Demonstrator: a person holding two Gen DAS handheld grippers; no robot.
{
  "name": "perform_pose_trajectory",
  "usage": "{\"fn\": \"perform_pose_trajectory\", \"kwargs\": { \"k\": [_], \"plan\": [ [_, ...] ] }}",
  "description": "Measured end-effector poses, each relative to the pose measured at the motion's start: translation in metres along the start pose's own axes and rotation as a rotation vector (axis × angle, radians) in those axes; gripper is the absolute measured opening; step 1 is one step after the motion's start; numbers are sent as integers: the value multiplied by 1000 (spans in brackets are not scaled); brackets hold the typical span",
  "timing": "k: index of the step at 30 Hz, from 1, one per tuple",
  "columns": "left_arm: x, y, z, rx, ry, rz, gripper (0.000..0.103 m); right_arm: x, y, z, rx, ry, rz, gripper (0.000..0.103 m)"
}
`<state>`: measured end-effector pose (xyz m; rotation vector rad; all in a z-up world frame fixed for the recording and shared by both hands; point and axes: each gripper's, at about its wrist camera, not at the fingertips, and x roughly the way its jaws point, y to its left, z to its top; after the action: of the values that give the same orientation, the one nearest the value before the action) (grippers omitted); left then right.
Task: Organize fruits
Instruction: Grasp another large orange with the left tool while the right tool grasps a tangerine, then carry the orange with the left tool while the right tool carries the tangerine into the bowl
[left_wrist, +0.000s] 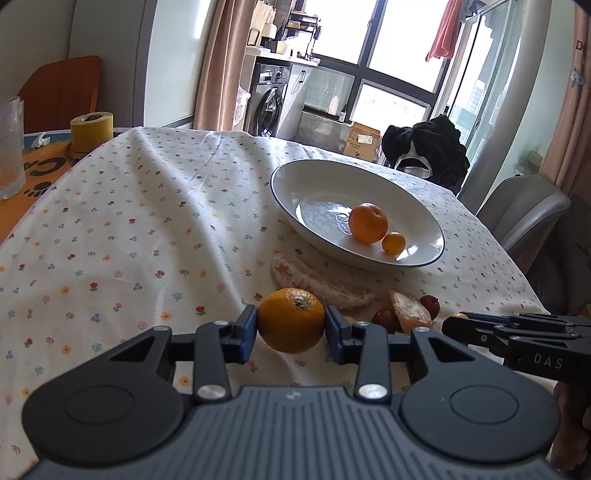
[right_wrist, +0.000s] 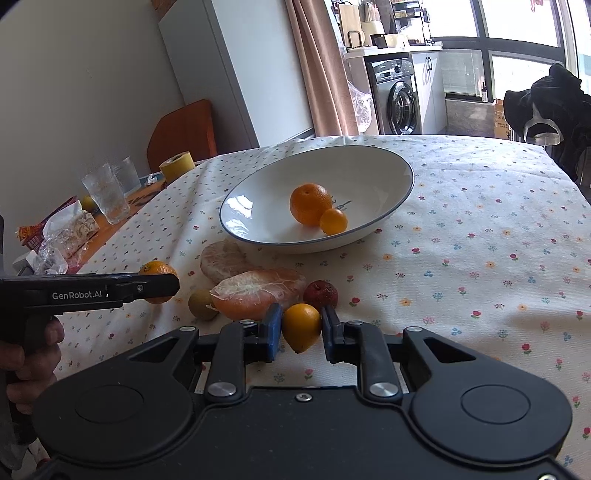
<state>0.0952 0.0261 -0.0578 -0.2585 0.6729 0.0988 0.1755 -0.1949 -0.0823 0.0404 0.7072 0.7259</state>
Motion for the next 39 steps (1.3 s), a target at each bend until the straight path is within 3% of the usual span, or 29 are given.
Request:
{"fn": "perform_pose_trajectory", "kwargs": {
  "k": [17, 39],
  "plan": [
    [-21, -6, 15, 21, -53, -7, 38, -10, 10, 19, -30, -59, 1, 21],
    [2, -20, 49, 51, -77, -41, 38, 14, 6, 48, -35, -78, 16, 22]
  ]
}}
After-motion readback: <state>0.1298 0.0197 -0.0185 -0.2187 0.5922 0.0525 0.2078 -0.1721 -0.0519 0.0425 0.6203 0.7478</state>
